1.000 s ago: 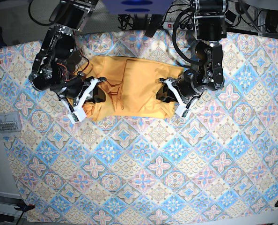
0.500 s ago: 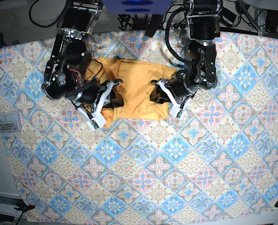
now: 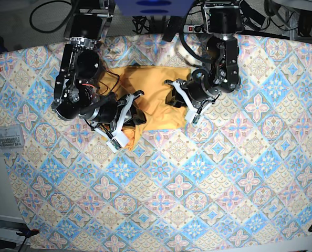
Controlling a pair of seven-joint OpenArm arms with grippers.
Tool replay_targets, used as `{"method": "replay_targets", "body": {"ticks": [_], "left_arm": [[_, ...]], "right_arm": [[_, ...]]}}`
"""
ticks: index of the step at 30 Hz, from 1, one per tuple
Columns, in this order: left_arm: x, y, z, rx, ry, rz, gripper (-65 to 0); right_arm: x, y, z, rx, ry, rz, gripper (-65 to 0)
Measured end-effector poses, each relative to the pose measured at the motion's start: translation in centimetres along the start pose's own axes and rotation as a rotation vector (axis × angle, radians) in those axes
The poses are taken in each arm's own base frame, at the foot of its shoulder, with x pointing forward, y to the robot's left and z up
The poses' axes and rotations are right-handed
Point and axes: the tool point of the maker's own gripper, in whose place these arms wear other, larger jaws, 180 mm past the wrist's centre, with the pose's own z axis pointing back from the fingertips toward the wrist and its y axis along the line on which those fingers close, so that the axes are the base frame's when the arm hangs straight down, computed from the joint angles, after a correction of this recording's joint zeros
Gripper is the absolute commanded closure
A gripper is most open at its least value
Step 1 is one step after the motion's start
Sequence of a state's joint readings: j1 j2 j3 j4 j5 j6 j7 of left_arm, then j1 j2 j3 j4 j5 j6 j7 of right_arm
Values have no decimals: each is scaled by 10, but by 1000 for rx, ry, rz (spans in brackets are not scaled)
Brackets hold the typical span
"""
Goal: Fold the T-shirt properly
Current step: 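Lift the strip's end with the right gripper and fold it toward the left gripper, then lower the folded end with the right gripper onto the bundle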
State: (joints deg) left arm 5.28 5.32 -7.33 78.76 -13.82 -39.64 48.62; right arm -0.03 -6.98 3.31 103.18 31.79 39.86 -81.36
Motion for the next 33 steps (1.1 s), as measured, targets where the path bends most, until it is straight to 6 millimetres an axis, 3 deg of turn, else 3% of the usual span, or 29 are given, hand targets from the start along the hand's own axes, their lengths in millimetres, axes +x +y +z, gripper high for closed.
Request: {"method": "replay_targets", "body": {"ticks": [2,6,9,12,24,30,33], "left_arm": [[-2,2,10,18,23,-31,-136],[18,7,20,47,-31,-62,-136],[11,24,33,99,-41,-9,-136],[2,43,50,163,-41,18,-136],[-1,56,60,189,-31,-8,-136],[-1,63,64,202,-28,-15,-136],[-2,74,72,232,-40,10,-136]], "right_arm": [[1,4,-2,12,2,11,-2],[4,11,-4,31,-2,27,-2],[0,7,-3,20,20,46,-2],[-3,15,-7,41,47,86,-2],[20,49,-21,124,56,247,-2],[-10,50,-38,105,213,338,-2],[-12,54,-41,112,217,337,-2]]}}
